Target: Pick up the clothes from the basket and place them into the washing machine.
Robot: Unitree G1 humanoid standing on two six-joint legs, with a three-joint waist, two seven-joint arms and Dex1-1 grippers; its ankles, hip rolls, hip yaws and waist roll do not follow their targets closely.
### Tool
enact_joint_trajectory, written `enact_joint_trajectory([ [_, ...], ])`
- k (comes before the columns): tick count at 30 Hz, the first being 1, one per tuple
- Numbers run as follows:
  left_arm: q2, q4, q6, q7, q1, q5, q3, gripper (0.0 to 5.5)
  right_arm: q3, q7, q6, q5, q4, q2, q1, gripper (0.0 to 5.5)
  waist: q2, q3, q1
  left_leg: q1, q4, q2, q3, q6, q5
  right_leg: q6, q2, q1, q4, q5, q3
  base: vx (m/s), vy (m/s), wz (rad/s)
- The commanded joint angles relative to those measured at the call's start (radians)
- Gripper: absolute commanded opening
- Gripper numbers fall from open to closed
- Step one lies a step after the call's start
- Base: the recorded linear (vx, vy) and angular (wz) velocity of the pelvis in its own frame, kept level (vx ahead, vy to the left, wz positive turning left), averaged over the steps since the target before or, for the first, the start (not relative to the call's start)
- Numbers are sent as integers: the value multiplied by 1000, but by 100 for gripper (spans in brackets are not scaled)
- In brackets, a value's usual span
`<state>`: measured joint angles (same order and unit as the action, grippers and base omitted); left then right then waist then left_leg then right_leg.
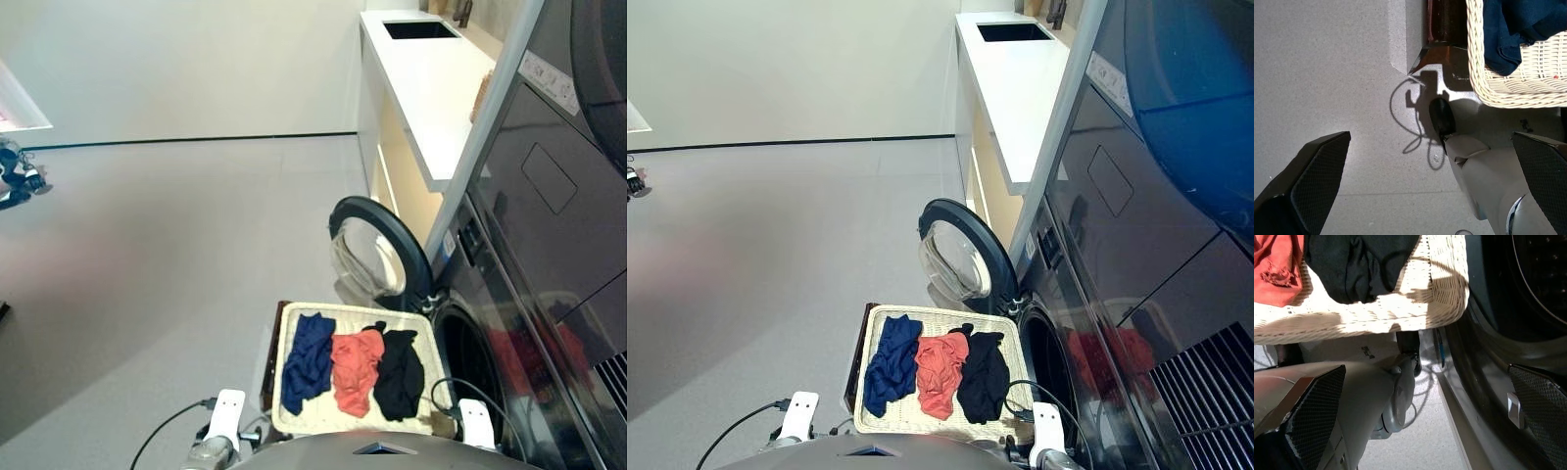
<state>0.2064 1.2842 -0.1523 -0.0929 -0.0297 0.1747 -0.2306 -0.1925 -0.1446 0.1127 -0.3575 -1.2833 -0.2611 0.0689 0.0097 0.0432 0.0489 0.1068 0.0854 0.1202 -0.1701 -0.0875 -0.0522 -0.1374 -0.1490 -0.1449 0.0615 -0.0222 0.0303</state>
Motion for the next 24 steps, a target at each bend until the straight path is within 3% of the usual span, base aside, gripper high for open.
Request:
enact_joint_trajectory([
  [1, 25, 36, -15, -15, 69, -26, -26, 550, -21, -15, 13, 33, -28, 7, -81, 550, -35, 42, -21, 48, 2, -43, 39, 19, 64, -6, -7, 5, 26, 61, 95, 0, 0, 0],
  [24, 3, -15, -21, -2, 80, 39, -41, 550, -9, -9, 11, 27, -46, -4, -92, 550, -26, 57, -18, 48, 2, -46, 32, 22, 66, -10, -9, 12, 26, 65, 93, 0, 0, 0],
])
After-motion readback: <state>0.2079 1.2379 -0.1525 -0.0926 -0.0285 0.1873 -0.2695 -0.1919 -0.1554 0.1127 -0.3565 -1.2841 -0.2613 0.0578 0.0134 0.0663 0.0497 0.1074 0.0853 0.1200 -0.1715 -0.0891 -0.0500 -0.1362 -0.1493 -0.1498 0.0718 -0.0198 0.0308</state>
